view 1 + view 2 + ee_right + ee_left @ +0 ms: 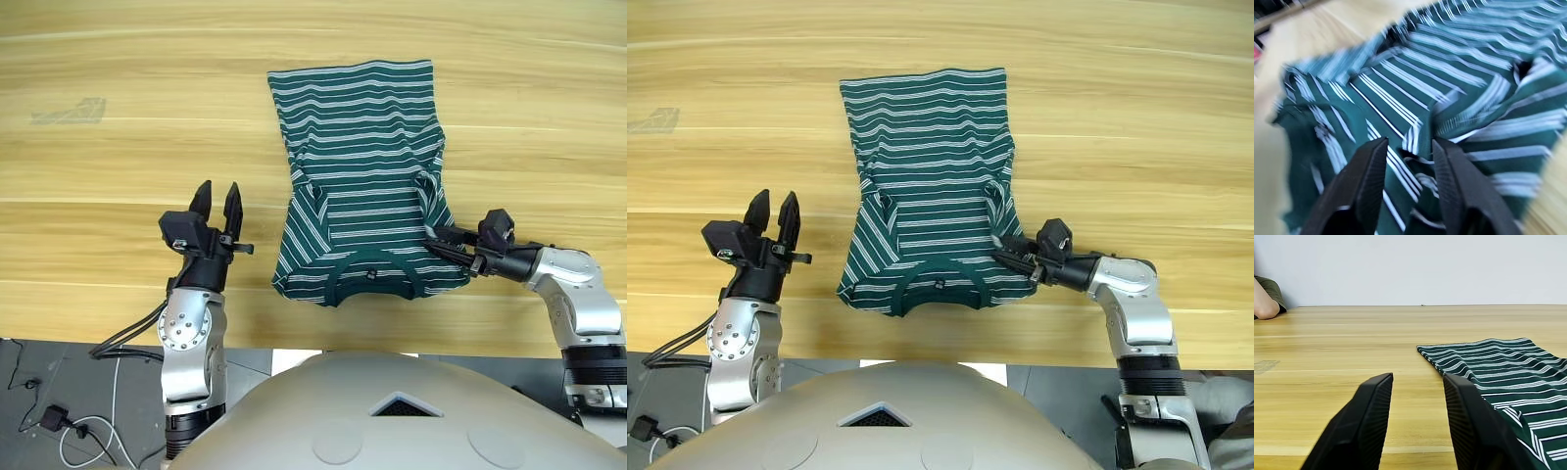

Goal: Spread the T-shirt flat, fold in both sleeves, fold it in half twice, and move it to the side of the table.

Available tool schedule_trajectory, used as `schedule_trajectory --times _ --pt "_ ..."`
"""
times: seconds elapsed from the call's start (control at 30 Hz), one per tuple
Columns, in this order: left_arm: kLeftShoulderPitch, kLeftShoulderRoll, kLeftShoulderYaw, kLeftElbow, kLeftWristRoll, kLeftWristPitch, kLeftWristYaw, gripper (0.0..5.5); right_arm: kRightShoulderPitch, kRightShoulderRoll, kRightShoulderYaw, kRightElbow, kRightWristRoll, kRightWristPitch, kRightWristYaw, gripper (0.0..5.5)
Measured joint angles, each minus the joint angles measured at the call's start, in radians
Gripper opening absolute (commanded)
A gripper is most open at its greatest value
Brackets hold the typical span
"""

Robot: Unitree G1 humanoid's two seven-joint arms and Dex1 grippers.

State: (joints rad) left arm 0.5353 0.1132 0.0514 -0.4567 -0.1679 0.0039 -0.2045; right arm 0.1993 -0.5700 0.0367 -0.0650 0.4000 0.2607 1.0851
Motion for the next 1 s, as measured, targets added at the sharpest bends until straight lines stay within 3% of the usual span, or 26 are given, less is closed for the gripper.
schedule_trajectory --times 0.4,0.47,0.57,0.67,0.8,1.0 --pt "-0.036 0.017 -0.016 0.02 0.028 0.0 -0.003 1.92 0.042 0.018 0.092 -0.077 0.032 0.06 0.017 4.12" --pt "-0.039 0.058 -0.01 0.02 0.062 -0.005 -0.017 1.92 0.024 0.033 0.043 -0.077 0.074 0.057 0.004 4.42" --pt "-0.063 0.177 0.037 0.019 0.144 -0.071 -0.061 1.92 -0.067 0.056 -0.069 -0.101 0.16 0.043 -0.037 4.42" --pt "-0.093 0.363 0.078 0.056 0.329 -0.251 -0.1 1.92 -0.13 0.072 -0.131 -0.14 0.178 -0.013 -0.083 4.42" --pt "-0.071 0.57 0.1 0.147 0.638 -0.491 -0.065 1.92 -0.184 0.043 -0.163 0.003 -0.056 -0.36 -0.157 4.42" --pt "-0.058 0.724 0.102 0.214 0.892 -0.704 0.017 1.92 -0.214 -0.111 -0.124 0.304 -0.469 -0.966 -0.248 4.42"
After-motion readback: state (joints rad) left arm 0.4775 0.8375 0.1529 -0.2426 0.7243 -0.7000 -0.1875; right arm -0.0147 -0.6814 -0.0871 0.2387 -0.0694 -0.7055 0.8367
